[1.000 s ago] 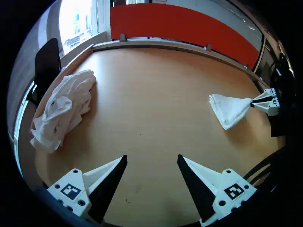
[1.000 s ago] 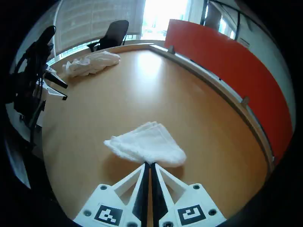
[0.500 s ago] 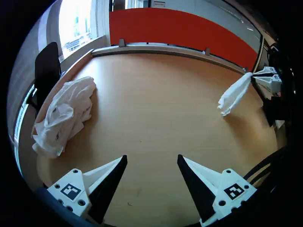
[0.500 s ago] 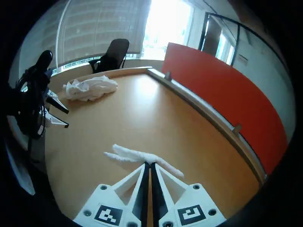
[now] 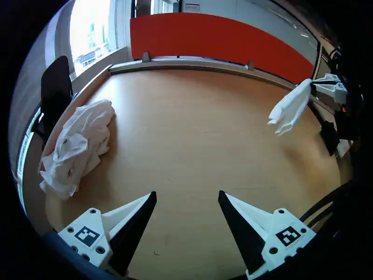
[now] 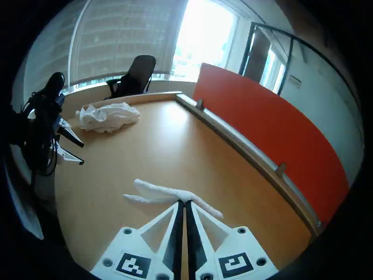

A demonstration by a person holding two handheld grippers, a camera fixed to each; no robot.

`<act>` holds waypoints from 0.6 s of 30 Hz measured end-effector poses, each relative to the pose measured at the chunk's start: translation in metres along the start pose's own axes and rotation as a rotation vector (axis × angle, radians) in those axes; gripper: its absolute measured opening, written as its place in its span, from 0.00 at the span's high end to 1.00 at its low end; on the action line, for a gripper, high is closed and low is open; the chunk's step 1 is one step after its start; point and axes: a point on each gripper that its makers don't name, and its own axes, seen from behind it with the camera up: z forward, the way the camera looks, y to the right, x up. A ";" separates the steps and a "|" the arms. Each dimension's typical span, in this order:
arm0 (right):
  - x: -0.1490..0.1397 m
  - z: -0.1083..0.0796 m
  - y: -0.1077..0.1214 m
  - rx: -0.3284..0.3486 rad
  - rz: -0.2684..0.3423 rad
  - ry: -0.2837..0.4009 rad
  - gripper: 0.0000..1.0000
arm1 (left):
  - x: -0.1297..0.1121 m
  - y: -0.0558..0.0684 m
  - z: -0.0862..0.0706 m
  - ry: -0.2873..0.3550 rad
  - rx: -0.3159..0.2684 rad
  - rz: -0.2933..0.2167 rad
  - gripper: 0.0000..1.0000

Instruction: Fold towel

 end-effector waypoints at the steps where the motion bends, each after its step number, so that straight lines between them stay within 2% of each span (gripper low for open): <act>1: -0.001 -0.002 0.002 -0.002 0.003 0.000 0.96 | 0.000 0.000 0.000 0.000 -0.001 0.001 0.01; 7: -0.011 -0.014 0.019 -0.023 0.037 -0.005 0.96 | 0.001 0.003 0.000 -0.001 -0.003 0.008 0.01; 18: -0.048 -0.051 0.068 -0.094 0.078 -0.046 0.96 | 0.001 0.014 0.001 -0.007 -0.010 0.017 0.01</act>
